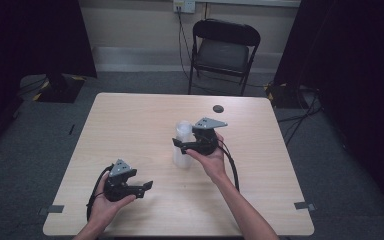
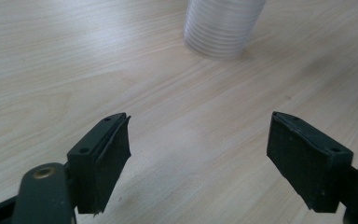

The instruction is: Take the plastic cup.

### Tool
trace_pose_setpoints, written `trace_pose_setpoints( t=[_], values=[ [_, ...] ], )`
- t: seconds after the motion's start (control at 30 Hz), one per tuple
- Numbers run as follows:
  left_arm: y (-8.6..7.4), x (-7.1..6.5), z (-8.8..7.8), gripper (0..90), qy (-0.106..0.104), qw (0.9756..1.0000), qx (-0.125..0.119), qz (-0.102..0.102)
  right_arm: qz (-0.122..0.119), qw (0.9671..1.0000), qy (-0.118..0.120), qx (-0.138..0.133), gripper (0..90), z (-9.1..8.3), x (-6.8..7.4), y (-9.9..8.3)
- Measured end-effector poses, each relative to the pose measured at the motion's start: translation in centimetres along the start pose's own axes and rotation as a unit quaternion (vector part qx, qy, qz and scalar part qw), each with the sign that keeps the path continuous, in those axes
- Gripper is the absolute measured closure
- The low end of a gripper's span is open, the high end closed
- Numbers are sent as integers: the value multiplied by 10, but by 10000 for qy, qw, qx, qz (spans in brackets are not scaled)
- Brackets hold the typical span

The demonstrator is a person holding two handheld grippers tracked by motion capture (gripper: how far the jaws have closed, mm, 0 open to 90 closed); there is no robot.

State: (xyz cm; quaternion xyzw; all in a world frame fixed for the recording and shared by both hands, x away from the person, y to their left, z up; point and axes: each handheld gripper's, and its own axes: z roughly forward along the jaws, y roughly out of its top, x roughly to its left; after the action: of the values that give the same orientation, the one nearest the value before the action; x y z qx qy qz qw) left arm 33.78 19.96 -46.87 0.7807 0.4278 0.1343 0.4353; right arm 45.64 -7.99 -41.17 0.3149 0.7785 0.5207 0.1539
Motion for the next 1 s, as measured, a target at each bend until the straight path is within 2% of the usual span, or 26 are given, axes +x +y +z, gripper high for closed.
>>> trace_pose_setpoints(
  t=[0.13,0.33,0.5,0.73,1.0],
  values=[
    [0,0,0,210,4,10000,-3,-20,80,10000,-26,-12,187,3,-2,-2],
    [0,0,0,210,-8,10000,7,-5,77,10000,-28,26,192,7,-1,-5],
    [0,1,0,205,13,10000,13,-43,138,9999,-18,72,234,8,-2,-8],
    [0,0,0,205,17,10000,17,-18,96,10000,11,2,293,8,0,-7],
    [0,1,1,205,8,10000,26,-32,101,9999,12,-37,305,7,1,-6]
  ],
)
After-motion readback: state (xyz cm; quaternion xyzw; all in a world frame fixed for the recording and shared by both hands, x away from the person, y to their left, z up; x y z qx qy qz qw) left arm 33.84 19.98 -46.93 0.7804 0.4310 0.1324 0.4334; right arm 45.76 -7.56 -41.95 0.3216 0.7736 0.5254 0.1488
